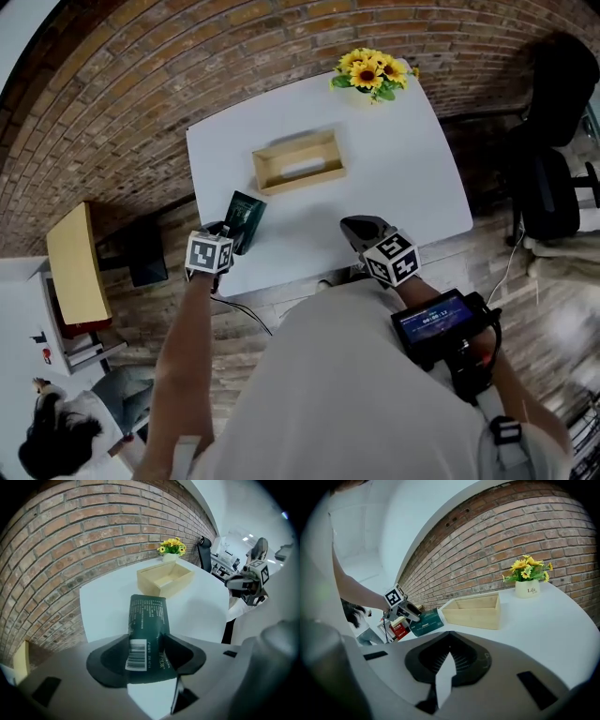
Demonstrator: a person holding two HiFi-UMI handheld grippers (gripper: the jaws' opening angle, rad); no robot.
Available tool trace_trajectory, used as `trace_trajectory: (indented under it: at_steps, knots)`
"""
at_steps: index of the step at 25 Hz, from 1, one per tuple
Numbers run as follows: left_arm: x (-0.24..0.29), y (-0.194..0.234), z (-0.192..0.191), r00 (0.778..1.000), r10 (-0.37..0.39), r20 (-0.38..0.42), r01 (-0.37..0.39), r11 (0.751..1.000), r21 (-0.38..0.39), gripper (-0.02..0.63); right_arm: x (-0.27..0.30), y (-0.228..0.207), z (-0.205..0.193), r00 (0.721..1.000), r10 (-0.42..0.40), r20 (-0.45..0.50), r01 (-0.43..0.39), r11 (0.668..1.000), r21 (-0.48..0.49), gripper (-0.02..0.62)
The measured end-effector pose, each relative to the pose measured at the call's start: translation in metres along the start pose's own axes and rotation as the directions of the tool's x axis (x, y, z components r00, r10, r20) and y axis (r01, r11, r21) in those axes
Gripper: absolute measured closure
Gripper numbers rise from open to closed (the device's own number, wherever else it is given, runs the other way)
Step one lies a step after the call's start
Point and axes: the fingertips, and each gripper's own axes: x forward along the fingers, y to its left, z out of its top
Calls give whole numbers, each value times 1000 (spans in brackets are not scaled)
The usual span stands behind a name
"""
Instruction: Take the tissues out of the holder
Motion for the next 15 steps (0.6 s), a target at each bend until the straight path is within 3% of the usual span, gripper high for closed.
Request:
trace_trajectory:
  at_steps: [4, 10, 15]
  knots:
    - [-2, 1, 2, 999, 46, 3, -46, 999, 18, 349, 1, -4, 2, 1000, 11, -7, -11, 1000, -4, 591]
    - [-10, -2, -1, 999, 43, 20, -43, 999, 6, 316, 4, 2, 7, 1000, 23, -6, -23, 1000, -13, 591]
    - [-24, -8, 10, 994, 29, 102, -26, 999, -30, 316, 9, 2, 8, 1000, 30, -9, -30, 999, -23, 591]
